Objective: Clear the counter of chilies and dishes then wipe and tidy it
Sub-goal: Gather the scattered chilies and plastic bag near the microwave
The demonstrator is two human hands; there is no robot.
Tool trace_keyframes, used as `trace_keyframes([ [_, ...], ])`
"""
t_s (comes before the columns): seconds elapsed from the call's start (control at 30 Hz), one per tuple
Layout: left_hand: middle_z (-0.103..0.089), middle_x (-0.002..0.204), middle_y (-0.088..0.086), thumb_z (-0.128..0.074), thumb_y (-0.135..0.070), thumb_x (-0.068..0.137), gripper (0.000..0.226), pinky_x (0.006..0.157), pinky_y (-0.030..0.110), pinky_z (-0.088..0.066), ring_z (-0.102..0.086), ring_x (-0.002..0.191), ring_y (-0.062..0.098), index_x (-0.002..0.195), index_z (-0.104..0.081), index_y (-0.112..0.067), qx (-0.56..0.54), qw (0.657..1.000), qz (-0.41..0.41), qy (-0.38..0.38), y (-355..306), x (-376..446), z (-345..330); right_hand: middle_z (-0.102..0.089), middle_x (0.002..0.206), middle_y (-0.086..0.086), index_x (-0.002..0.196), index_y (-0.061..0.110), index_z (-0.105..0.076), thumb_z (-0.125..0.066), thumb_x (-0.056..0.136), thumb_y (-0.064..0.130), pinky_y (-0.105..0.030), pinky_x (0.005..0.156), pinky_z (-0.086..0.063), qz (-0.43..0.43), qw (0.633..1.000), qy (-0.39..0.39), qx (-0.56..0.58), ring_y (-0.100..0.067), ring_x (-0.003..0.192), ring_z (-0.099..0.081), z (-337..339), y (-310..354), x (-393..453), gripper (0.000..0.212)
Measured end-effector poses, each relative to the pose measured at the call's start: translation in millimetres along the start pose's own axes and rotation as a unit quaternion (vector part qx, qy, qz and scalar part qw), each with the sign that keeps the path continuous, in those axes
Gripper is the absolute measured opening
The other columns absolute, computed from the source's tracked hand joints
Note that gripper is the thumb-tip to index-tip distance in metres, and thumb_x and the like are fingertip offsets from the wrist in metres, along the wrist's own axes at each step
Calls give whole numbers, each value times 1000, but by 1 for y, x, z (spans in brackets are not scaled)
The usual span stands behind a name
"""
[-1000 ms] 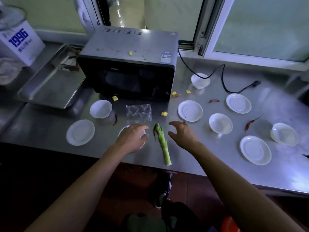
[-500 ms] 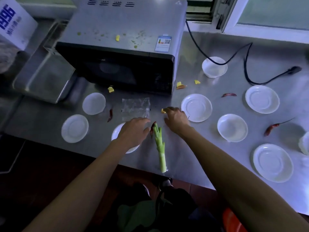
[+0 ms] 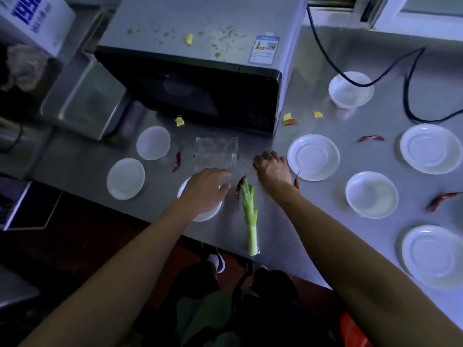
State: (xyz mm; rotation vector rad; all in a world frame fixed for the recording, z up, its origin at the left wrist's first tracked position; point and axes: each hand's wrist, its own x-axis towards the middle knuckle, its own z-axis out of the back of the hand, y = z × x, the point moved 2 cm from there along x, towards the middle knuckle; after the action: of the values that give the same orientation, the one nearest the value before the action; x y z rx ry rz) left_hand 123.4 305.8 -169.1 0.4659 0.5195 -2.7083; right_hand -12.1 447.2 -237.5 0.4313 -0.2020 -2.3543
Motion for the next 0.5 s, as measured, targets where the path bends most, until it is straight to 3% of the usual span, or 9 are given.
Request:
trace_keyframes([
  [0.2,-61,134,-4,-52,-33,99,36,100,38,-45,-54,123,19,133,-58,-23,6,1000,-29,8,-4,15,13,-54,122,-13,121,11,-57,-53,92,4,-41,94,-40,-27,999,-36,29,-33,117,-48,0,-7,-6,30],
  [0.33,-64,128,-2,-51,-33,98,35,95,39,-48,-57,117,20,130,-60,-23,18,999,-42,14,3,21,16,-61,107,-16,107,7,-58,-52,93,4,-43,84,-45,-48,991,-81,99,-36,101,-55,2,-6,-6,15],
  [0.5,-66,123,0,-53,-29,96,32,90,39,-50,-61,111,22,126,-62,-21,20,998,-46,-25,34,33,23,-64,101,-16,106,6,-63,-55,89,0,-38,72,-42,-49,976,-135,166,-37,92,-59,12,30,0,21],
])
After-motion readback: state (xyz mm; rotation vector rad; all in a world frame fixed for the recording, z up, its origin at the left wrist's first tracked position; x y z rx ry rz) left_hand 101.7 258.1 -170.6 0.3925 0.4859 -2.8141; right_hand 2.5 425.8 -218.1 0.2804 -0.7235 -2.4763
